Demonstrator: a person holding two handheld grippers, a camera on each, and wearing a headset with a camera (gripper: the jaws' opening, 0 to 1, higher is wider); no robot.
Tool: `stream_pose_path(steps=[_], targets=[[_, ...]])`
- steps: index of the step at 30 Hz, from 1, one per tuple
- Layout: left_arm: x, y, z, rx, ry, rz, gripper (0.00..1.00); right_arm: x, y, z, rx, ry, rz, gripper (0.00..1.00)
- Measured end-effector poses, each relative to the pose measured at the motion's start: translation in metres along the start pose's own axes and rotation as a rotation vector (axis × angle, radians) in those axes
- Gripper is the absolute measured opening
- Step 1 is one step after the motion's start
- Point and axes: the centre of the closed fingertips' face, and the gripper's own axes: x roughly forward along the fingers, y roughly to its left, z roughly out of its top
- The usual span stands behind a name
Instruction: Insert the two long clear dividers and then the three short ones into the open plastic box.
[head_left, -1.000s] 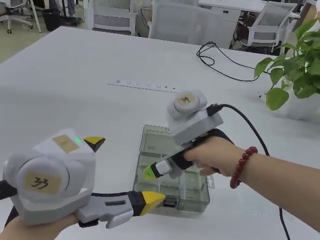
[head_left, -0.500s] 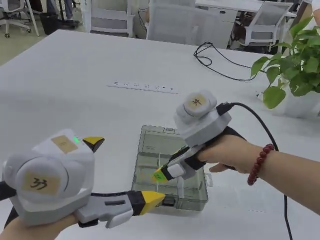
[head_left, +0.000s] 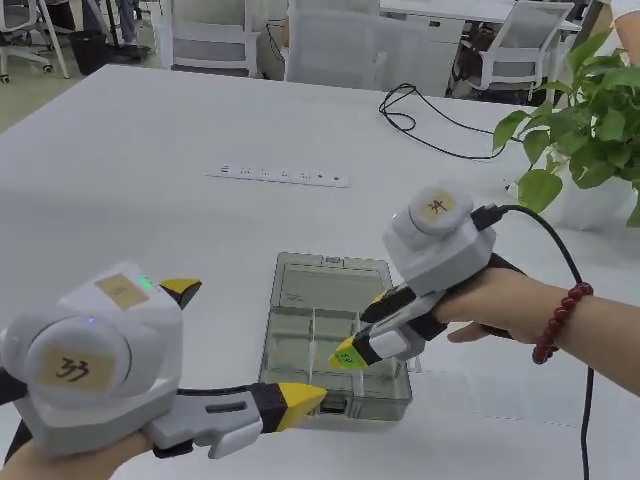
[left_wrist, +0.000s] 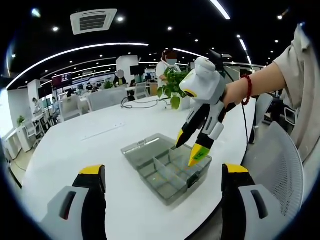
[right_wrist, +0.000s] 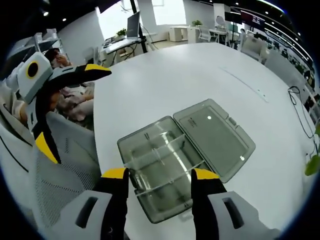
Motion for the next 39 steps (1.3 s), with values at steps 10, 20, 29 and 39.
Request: stream_pose_path(steps=[10, 20, 29, 39], targets=[[0.001, 0.002, -0.002, -0.006, 0.011, 0.006, 0.99, -0.019, -0.01, -0.023, -0.034, 0.015, 0.019, 0.54], [0.003, 0.004, -0.001, -0.017, 0.014, 0.015, 0.98, -0.033, -0.024, -0.051, -0.049, 0.046, 0.002, 0.55], [0.005, 0.001, 0.0, -0.013, 0.021, 0.017, 0.97, -0.039, -0.034, -0.072, -0.089, 0.059, -0.003, 0.55], [0.005, 0.0, 0.002, -0.015, 0.017, 0.027, 0.94, -0.037, -0.041, -0.098, -0.16, 0.093, 0.013, 0.53]])
